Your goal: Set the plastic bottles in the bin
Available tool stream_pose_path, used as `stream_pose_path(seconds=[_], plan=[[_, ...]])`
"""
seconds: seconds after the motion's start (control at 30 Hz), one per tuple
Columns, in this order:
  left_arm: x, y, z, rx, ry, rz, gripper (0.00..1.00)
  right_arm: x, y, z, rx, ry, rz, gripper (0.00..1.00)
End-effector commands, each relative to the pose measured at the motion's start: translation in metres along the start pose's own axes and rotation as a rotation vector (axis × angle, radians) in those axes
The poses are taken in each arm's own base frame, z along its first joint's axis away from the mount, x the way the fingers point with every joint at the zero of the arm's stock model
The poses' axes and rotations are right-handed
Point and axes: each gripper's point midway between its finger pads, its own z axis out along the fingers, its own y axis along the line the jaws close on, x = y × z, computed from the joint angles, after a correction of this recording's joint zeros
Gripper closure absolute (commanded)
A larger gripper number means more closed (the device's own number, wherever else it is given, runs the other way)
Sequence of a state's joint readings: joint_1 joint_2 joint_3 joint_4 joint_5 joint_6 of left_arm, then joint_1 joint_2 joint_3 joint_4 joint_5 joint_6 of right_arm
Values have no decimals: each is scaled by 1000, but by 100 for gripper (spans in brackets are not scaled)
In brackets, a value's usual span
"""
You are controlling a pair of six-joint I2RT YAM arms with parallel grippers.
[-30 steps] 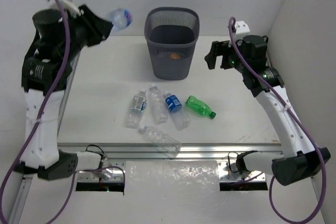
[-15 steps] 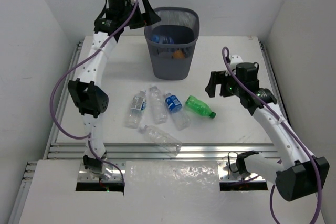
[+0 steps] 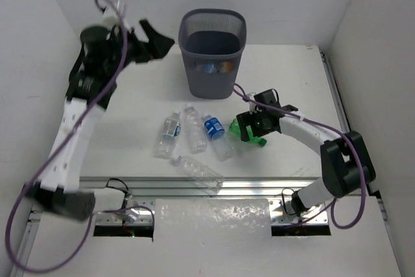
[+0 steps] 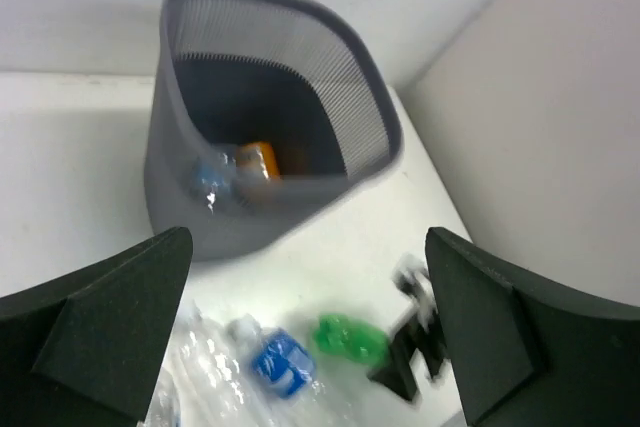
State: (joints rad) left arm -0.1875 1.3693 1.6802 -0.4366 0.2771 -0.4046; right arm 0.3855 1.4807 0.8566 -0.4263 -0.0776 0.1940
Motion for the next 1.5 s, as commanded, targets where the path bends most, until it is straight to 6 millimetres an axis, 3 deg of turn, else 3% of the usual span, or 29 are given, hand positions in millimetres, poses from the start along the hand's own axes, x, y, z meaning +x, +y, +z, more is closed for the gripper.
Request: stream_pose_path(seconds=[0.0,0.03,0.1,0.17,0.3,0.33,0.37,0.4,0.47,0.53,0.57,0.6,0.67,0.73,0.83,1.0,1.13,1.2,1.27,1.3,1.33,1.37,1.4,1.47], plan=[[62,22,-28,-34,30,-55,0,-25,-13,23,50,-87,-70,11],[62,16,-48,-23,4,-44,0,-30,-15,28,54,-109,-76,13],[87,24,-68,-42,30,-38,0,-24,-21,40,77,-90,-85,21],[99,25,-78,-26,48,-10,0,-22,-35,43,152,-90,-74,27],[128,23,-89,33,100,8,0,-24,-41,41,175,-143,-38,64],[131,16,-92,77,102,7,0,-26,-41,32,185,-172,-22,71],[134,-1,-93,180,111,-5,0,-29,-41,25,193,-200,15,73],[147,-3,-92,221,139,-27,0,-33,-38,16,184,-235,37,75],[158,-29,-95,367,184,-67,0,-48,-22,-19,114,-377,90,75],[161,-44,-92,455,180,-63,0,-57,21,-45,-122,-487,67,75],[164,-60,-93,519,183,-54,0,-73,43,-79,-237,-605,54,76],[164,-69,-90,554,176,-44,0,-75,78,-102,-435,-656,-14,76],[169,-95,-91,643,173,-24,0,-78,108,-138,-614,-709,-37,76],[177,-109,-86,680,184,-22,0,-80,126,-162,-726,-710,-73,76],[179,-138,-82,758,155,-8,0,-80,141,-182,-831,-698,-78,76],[191,-146,-49,683,184,10,0,-80,158,-212,-962,-734,-143,75],[203,-156,-34,654,214,31,3,-77,168,-230,-1052,-738,-169,75],[206,-162,-28,662,225,29,13,-76,172,-238,-1083,-748,-195,74],[201,-167,-25,669,221,27,39,-74,174,-242,-1104,-752,-208,72],[198,-168,-24,664,213,27,60,-74,174,-242,-1106,-752,-206,68],[188,-167,-20,628,187,22,99,-72,173,-243,-1103,-752,-199,46],[179,-165,-18,594,164,17,100,-75,170,-241,-1077,-768,-180,31],[171,-162,-16,557,139,18,100,-74,166,-233,-1045,-741,-141,7],[137,-144,-2,379,43,12,100,-77,154,-223,-929,-771,-128,1]])
